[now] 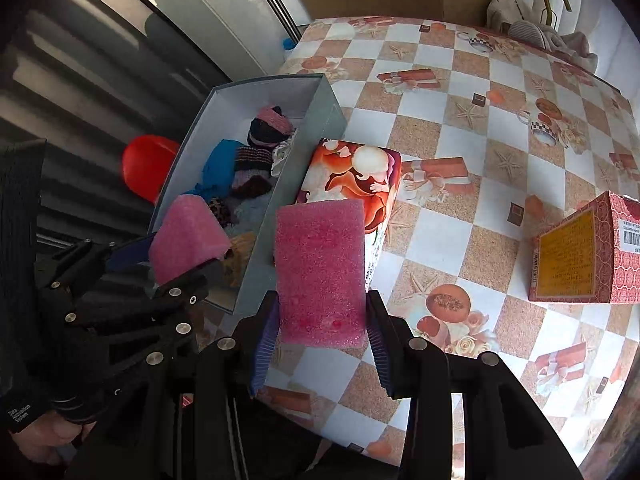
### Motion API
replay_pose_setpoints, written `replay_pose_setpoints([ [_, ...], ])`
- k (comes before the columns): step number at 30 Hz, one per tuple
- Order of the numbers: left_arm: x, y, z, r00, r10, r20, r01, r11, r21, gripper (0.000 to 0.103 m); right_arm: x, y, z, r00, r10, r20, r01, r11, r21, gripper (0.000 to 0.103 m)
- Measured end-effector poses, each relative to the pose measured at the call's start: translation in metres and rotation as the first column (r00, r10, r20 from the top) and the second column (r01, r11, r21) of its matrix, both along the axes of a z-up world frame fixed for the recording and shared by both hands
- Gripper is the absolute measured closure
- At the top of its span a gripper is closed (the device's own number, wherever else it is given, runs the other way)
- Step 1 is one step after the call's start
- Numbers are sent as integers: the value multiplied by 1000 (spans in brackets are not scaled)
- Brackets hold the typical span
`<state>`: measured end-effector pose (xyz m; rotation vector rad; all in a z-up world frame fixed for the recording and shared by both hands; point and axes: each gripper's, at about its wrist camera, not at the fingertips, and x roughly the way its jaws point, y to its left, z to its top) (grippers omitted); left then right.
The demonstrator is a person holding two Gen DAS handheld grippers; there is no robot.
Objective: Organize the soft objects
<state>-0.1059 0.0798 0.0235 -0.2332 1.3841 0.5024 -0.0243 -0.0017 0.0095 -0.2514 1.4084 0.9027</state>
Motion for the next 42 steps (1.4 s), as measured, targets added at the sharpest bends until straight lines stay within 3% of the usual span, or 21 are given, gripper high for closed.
replay_pose_setpoints([
  [10,-22,58,11,993,103,58,-103,995,-11,37,-5,56,28,984,133,121,-130,991,-27,59],
  [19,-36,108,5,979,187,77,-183,981,-61,37,-4,131,44,971,192,144,-186,981,-57,59],
  [28,-48,120,-9,971,227,79,-217,968,-124,37,-26,144,37,951,257,172,-239,963,-122,59],
  [42,-63,125,-8,954,287,90,-275,954,-122,37,-36,152,33,928,334,163,-311,938,-154,59],
])
